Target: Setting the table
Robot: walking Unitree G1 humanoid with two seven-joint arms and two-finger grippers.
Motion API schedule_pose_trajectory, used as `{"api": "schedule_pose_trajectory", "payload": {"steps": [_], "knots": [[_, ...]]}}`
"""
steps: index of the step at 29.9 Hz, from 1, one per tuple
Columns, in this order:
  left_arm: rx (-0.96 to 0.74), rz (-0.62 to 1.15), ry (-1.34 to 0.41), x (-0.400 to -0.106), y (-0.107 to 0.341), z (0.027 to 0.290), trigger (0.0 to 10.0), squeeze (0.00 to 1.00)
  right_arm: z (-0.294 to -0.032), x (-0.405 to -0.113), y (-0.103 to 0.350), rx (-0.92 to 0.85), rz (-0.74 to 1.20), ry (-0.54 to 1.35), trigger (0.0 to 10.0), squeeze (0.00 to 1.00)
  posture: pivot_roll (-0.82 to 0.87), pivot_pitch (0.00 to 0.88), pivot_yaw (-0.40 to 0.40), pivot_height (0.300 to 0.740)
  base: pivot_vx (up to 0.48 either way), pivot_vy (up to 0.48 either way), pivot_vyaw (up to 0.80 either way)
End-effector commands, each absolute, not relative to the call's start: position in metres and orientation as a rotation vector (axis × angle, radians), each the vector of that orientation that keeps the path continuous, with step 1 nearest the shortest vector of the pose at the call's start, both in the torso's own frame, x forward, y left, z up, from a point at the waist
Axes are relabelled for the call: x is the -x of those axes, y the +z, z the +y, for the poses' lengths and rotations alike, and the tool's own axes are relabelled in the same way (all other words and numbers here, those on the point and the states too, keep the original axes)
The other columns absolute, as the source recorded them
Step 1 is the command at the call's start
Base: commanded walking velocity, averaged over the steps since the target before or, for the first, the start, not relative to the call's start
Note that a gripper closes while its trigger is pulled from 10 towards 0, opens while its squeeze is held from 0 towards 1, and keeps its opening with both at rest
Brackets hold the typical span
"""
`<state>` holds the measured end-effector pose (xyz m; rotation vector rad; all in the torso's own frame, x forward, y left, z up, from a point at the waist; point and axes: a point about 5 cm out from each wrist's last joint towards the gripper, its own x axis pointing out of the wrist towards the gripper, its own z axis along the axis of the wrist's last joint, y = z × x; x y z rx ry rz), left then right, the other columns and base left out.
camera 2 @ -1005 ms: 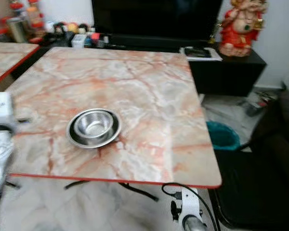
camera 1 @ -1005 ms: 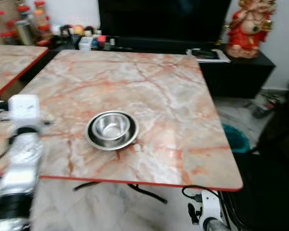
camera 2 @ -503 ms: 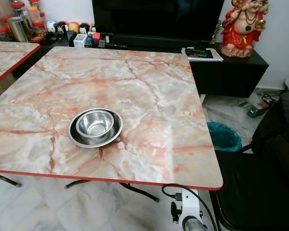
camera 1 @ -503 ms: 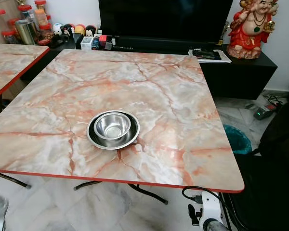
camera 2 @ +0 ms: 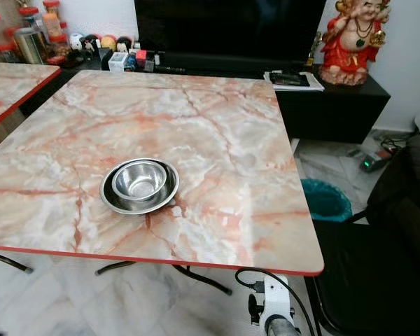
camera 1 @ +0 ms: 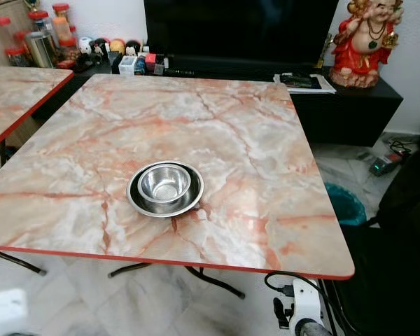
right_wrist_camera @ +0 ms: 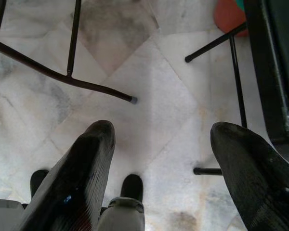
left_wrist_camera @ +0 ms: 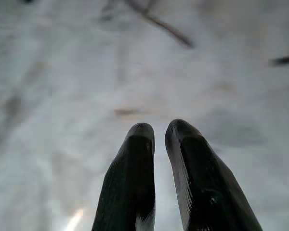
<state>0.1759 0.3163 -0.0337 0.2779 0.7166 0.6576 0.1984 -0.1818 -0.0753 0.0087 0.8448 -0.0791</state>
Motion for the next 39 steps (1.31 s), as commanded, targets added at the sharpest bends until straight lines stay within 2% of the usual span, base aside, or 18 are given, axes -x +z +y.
{"api": "schedule_pose_trajectory", "payload": {"steps": [1, 2, 3, 7, 16, 22, 31, 39], "knots": [[-0.177, 0.7, 0.486, -0.192, -0.041, 0.289, 10.0, 0.0, -0.185, -0.198, -0.075, -0.006, 0.855, -0.09, 10.0, 0.0, 0.06, 0.0, -0.023, 0.714, 0.0, 0.0, 0.0], [-0.157, 0.726, 0.401, -0.194, -0.047, 0.274, 10.0, 0.0, -0.186, -0.198, -0.075, -0.004, 0.857, -0.09, 10.0, 0.0, 0.05, 0.0, -0.026, 0.714, 0.0, 0.0, 0.0], [-0.157, 0.726, 0.401, -0.194, -0.047, 0.274, 10.0, 0.0, -0.186, -0.198, -0.075, -0.004, 0.857, -0.09, 10.0, 0.0, 0.05, 0.0, -0.026, 0.714, 0.0, 0.0, 0.0], [-0.085, 0.764, 0.237, -0.195, -0.061, 0.242, 10.0, 0.0, -0.19, -0.197, -0.075, 0.0, 0.858, -0.095, 10.0, 0.0, 0.03, 0.0, -0.021, 0.714, 0.0, 0.0, 0.0], [-0.006, 0.82, 0.091, -0.192, -0.072, 0.212, 10.0, 0.0, -0.195, -0.192, -0.078, 0.014, 0.893, -0.093, 10.0, 0.0, 0.01, 0.0, -0.02, 0.714, 0.0, 0.0, 0.0], [-0.059, 0.846, 0.035, -0.191, -0.075, 0.204, 10.0, 0.0, -0.194, -0.191, -0.079, 0.011, 0.904, -0.076, 10.0, 0.0, 0.01, 0.0, -0.026, 0.714, 0.0, 0.0, 0.0], [-0.006, 0.85, 0.08, -0.184, -0.078, 0.205, 10.0, 0.0, -0.194, -0.192, -0.078, -0.002, 0.894, -0.085, 10.0, 0.0, -0.04, 0.0, -0.002, 0.714, 0.0, 0.0, 0.0], [-0.025, 0.879, 0.079, -0.177, -0.081, 0.206, 10.0, 0.0, -0.193, -0.189, -0.079, -0.005, 0.903, -0.082, 10.0, 0.0, -0.03, 0.0, -0.003, 0.714, 0.0, 0.0, 0.0]]}}
